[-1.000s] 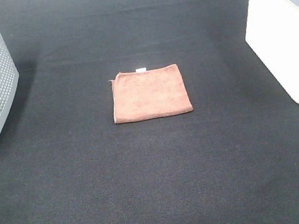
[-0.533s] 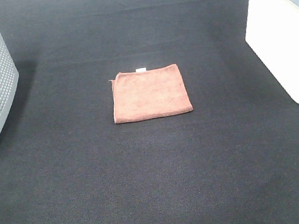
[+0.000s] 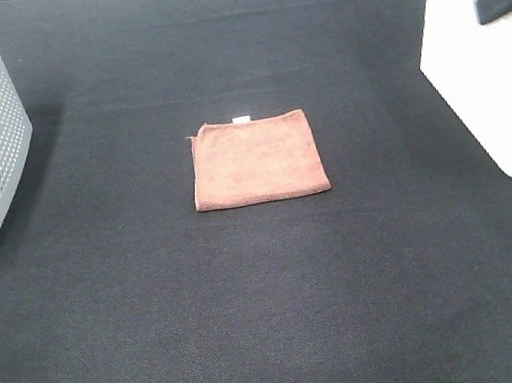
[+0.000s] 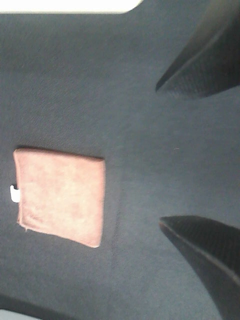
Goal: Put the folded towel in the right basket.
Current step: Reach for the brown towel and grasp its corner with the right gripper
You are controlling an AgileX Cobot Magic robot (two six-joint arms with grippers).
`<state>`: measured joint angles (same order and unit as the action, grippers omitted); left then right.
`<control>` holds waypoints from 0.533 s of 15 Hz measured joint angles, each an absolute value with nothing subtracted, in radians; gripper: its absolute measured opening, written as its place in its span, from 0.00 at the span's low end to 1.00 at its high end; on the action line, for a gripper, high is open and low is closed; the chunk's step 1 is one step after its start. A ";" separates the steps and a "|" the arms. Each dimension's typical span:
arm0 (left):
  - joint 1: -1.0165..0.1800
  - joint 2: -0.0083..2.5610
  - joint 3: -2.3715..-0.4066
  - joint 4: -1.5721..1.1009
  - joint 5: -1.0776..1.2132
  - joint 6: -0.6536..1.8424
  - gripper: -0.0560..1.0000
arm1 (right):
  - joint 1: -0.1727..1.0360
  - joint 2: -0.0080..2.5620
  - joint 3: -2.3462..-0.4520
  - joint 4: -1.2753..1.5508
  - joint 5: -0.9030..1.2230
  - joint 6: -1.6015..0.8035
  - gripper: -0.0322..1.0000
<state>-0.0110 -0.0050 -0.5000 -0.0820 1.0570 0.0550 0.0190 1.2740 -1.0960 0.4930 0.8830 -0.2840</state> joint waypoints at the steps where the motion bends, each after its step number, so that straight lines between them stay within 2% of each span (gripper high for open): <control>1: -0.011 -0.005 -0.500 -0.082 1.057 0.055 0.88 | 0.032 1.328 -1.133 0.503 0.882 -0.301 0.64; 5: -0.011 -0.005 -0.500 -0.082 1.057 0.055 0.88 | 0.175 1.549 -1.277 0.508 0.836 -0.298 0.64; 7: -0.011 -0.005 -0.500 -0.082 1.057 0.055 0.88 | 0.200 1.713 -1.385 0.516 0.830 -0.268 0.64; 8: -0.011 -0.005 -0.500 -0.082 1.057 0.055 0.88 | 0.200 1.713 -1.385 0.516 0.830 -0.268 0.64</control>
